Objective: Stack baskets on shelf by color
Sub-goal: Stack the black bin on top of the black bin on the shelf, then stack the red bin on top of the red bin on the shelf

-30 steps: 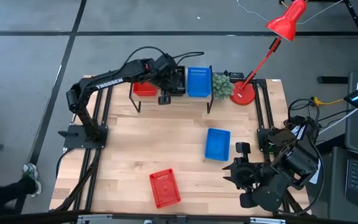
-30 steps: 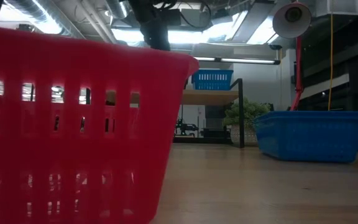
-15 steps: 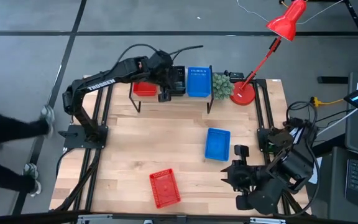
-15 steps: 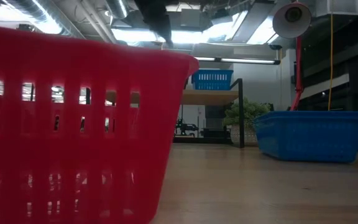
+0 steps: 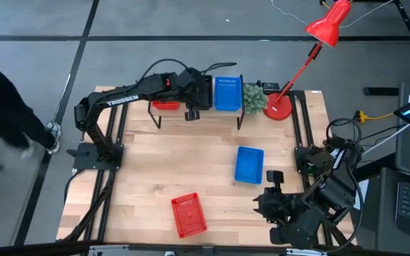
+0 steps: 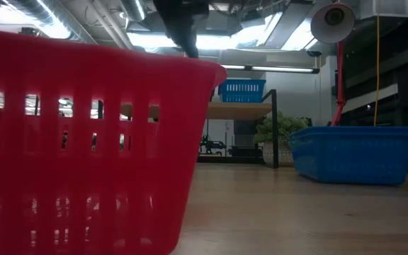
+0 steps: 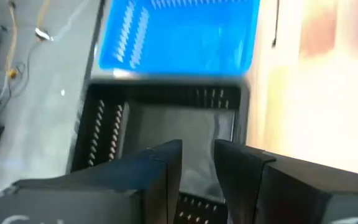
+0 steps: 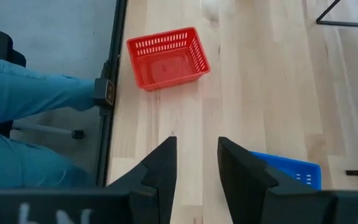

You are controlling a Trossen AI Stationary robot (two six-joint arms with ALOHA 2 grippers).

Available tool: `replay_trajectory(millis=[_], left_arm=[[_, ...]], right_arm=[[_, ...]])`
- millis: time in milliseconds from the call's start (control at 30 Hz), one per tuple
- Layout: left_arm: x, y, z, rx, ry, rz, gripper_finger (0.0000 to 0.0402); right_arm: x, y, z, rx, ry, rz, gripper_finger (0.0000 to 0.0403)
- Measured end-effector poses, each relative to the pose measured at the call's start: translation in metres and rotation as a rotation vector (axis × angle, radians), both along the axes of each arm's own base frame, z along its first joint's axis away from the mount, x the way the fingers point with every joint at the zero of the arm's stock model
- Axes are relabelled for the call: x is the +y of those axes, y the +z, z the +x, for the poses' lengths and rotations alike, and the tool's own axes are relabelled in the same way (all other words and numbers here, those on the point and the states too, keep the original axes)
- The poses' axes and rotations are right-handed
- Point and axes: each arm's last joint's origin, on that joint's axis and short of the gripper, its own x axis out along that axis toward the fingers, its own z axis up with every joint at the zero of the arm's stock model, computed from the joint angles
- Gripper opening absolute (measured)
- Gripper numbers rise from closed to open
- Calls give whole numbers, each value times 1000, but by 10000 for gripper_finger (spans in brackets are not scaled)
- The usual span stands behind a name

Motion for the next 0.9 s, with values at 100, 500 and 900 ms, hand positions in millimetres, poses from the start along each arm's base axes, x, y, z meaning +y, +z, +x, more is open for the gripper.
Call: replay_trajectory(millis=[100,500,900], left_arm=[[-15,20,1,-72,-15,-8,86],[-128,14,-2,31,-101,-399,86],[-287,-17,-30,29,-183,-542,86]], right_arm=[[1,-1,2,-16,-11,-22,113],[7,-30,34,22,-139,-53,113],[-21,-96,65,373,-259,-33,113]])
